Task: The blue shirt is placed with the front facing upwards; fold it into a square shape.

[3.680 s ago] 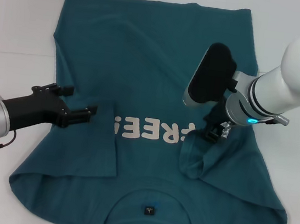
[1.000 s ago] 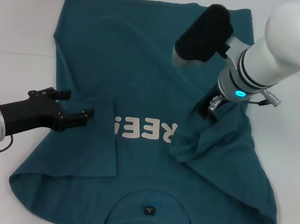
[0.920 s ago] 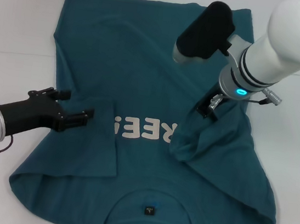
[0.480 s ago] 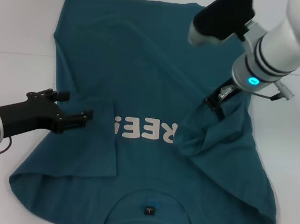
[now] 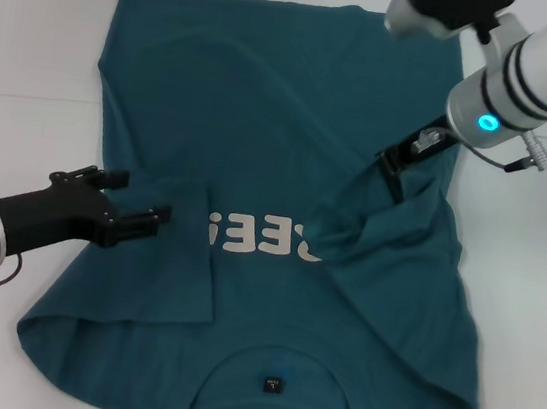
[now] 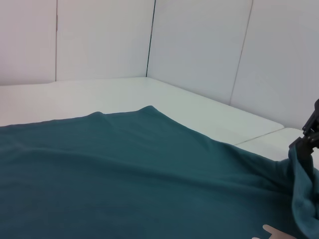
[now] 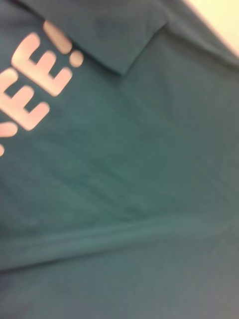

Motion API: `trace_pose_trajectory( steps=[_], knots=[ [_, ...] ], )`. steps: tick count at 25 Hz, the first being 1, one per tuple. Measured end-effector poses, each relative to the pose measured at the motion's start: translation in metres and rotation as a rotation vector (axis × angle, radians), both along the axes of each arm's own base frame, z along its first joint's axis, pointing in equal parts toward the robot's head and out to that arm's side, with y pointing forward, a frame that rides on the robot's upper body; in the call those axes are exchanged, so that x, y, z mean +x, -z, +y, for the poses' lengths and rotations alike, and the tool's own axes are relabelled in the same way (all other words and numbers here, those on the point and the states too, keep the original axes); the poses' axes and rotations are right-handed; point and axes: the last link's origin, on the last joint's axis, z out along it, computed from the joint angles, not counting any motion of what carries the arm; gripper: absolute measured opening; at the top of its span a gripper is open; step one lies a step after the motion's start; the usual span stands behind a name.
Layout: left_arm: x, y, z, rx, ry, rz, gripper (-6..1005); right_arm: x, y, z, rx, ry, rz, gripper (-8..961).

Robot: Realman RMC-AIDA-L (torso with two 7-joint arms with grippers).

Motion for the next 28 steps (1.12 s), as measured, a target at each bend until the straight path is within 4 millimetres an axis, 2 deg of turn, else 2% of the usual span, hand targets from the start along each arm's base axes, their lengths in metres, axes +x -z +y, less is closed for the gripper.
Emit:
trace_pose_trajectory(
  steps=[4, 12, 19, 22, 28],
  knots=[
    [0.0, 0.001, -0.001, -0.006, 0.0, -0.001, 829, 0.001, -0.006, 0.0, -0.003, 0.016, 0.022, 0],
    [0.0, 0.001, -0.002, -0.008, 0.003, -0.007, 829, 0.008, -0.011, -0.004, -0.017, 0.022, -0.07, 0],
    [-0.001, 0.001, -0.003, -0.008, 0.001, -0.01, 829, 0.011, -0.009, -0.008, -0.021, 0.0, -0.093, 0],
    [0.0, 0.001, -0.003, -0.008, 0.002, -0.014, 830, 0.01, -0.011, -0.008, -0.023, 0.007, -0.054, -1],
    [0.002, 0.001, -0.004, -0.014, 0.013, -0.026, 830, 0.013, -0.027, -0.003, -0.006, 0.063, 0.091, -1]
  ],
)
